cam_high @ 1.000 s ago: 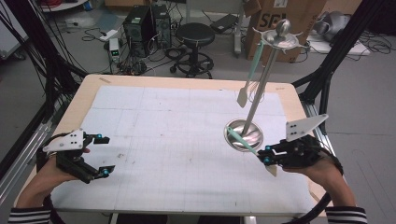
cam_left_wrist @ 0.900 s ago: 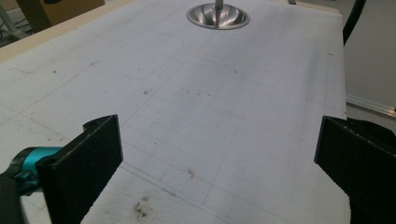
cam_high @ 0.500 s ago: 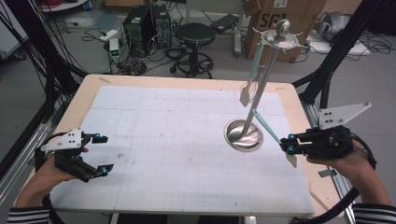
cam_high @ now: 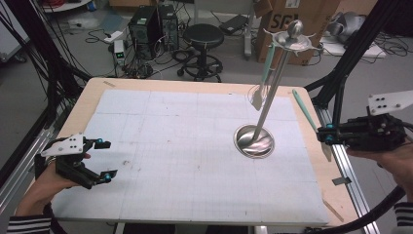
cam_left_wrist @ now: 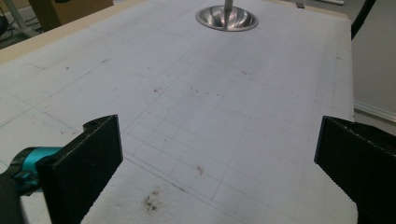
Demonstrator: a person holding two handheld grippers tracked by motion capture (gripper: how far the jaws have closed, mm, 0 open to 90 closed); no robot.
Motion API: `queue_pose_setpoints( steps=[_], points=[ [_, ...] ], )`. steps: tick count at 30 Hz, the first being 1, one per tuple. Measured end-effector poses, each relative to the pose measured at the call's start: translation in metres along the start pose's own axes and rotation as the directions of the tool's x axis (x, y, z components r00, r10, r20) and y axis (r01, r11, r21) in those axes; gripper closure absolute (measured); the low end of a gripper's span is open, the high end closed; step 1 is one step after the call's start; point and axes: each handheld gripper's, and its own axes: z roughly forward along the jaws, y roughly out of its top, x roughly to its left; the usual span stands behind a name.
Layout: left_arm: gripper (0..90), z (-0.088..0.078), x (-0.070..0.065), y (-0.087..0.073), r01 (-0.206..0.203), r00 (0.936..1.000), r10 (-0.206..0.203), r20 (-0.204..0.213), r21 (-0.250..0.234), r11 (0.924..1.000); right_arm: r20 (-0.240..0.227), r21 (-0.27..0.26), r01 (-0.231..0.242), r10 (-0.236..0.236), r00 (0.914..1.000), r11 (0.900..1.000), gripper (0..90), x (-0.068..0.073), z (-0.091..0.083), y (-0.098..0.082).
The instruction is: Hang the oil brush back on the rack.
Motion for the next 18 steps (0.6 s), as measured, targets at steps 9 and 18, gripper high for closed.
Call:
queue_pose_setpoints(
  steps=[9,18],
  points=[
    [1.7,-0.004,0.003,-0.001,0.005,1.0,-0.005,-0.006,-0.004,1.0,0.017,-0.061,-0.012,0.013,0.9998,0.998,81.8,-0.015,-0.025,0.008],
    [1.7,-0.003,0.003,-0.002,0.009,0.9999,-0.009,-0.012,0.003,1.0,0.045,-0.067,-0.028,0.031,0.9985,0.997,81.8,-0.031,-0.043,0.019]
  ],
)
